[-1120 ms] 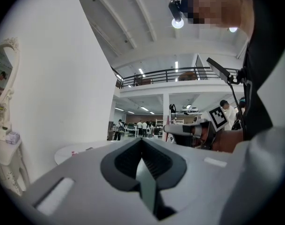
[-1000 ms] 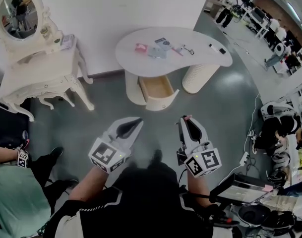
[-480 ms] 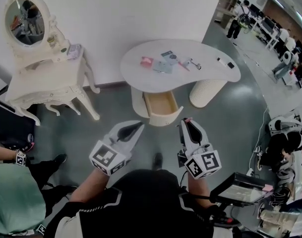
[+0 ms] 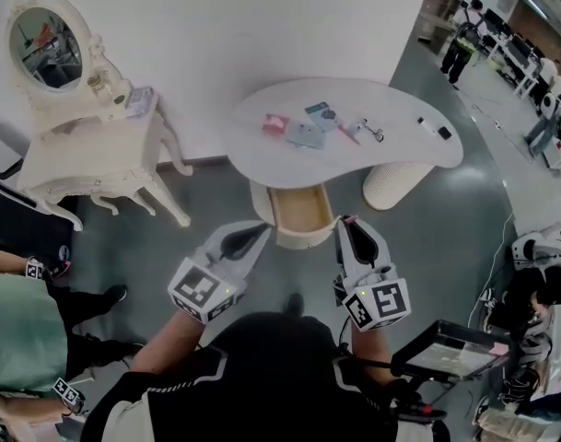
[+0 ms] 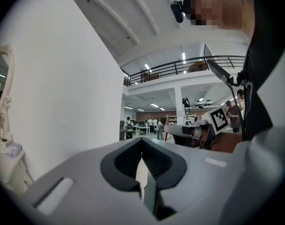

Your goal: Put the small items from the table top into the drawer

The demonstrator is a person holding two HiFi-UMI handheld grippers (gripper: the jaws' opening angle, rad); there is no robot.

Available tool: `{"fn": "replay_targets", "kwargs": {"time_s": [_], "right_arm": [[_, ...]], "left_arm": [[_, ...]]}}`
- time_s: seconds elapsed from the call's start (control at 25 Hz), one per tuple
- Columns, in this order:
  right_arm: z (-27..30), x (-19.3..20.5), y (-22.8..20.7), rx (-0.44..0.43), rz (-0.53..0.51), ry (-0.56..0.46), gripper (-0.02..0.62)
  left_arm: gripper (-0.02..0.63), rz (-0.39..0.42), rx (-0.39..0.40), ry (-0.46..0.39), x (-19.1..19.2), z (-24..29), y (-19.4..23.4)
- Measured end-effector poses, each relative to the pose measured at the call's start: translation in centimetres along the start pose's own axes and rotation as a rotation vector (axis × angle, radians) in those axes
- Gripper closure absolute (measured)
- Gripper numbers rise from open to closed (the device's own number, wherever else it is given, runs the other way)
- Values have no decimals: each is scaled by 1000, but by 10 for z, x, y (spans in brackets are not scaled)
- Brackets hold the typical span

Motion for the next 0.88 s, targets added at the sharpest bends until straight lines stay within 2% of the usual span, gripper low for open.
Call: {"fn": "replay_targets", "kwargs": {"time_s": [0.2, 0.56, 0.88], "right_arm": [[15, 0, -30, -46, 30, 7, 558], [31, -5, -90, -98, 44, -11, 557], [51, -2, -112, -160, 33, 5, 557]], "left_arm": [[606, -25, -56, -28, -11, 24, 12], [606, -6, -97, 7, -20, 80, 14], [606, -11, -141, 32, -20, 103, 20]]}}
Point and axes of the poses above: the fingertips, and each gripper's own axes: z forward along the fingers, y to its left, x out of its underside, the point moved 4 cm from there along -z, backward along the fingers, and after that the axes turned 12 degrees about y, right-handed, at the moved point
